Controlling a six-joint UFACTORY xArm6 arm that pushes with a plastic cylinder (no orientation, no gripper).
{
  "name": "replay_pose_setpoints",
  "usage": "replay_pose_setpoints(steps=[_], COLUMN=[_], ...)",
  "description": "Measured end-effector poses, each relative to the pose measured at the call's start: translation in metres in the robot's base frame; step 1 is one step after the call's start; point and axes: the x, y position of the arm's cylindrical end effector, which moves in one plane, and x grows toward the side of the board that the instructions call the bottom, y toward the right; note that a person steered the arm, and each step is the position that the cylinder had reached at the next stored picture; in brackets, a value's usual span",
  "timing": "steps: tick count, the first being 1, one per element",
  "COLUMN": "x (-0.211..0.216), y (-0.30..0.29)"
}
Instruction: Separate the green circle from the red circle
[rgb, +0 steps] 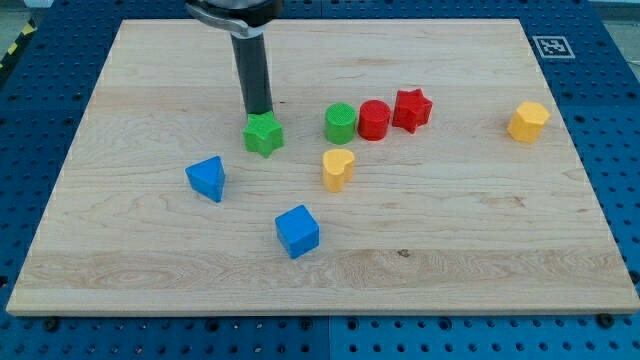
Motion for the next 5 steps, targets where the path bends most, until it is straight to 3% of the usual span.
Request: replay_pose_setpoints(steps=[1, 3, 5], x=[0.009, -0.057, -0.033], y=[0.002, 0.016, 0.065])
